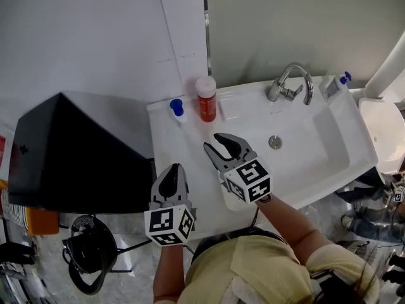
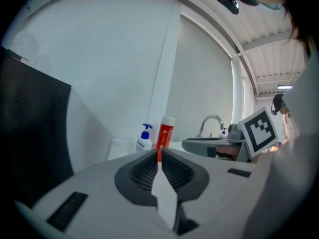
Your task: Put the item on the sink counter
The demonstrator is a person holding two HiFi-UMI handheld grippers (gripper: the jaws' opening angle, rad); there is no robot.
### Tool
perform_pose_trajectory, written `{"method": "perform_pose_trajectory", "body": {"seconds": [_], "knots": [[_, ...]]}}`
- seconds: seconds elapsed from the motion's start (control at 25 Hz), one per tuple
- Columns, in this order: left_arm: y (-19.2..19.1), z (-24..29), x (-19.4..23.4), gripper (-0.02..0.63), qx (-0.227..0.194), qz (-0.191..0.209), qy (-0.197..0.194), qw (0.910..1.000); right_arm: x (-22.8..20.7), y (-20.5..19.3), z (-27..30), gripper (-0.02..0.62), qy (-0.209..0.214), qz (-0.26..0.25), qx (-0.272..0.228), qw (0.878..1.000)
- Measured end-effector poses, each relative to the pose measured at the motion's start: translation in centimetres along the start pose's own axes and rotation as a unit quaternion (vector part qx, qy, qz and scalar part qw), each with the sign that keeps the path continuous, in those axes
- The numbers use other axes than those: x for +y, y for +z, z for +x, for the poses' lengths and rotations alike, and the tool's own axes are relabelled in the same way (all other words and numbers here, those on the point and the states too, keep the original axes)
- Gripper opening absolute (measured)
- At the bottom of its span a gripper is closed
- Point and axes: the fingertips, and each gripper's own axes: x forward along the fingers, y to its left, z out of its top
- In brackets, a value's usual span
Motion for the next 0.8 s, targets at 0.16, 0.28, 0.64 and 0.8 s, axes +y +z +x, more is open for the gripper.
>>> {"method": "perform_pose_trajectory", "body": {"seconds": [0.16,0.28,0.64,0.8], "knots": [[-0.1,-0.4,-0.4,0.055,0.000,-0.001,-0.002,1.0000,0.1,0.0,-1.3,0.121,0.010,0.016,0.002,1.000],[-0.3,-0.8,-0.7,0.055,0.002,0.000,-0.003,1.0000,-0.1,-0.3,-2.3,0.106,0.010,0.015,0.006,1.000],[-0.6,-1.5,-1.3,0.055,0.005,-0.002,-0.011,0.9999,-0.3,-1.2,-5.0,0.086,0.005,0.022,0.016,1.000],[-0.8,-1.5,-1.9,0.055,0.009,0.000,-0.018,0.9998,-0.7,-1.5,-5.9,0.077,-0.002,0.024,0.020,1.000]]}}
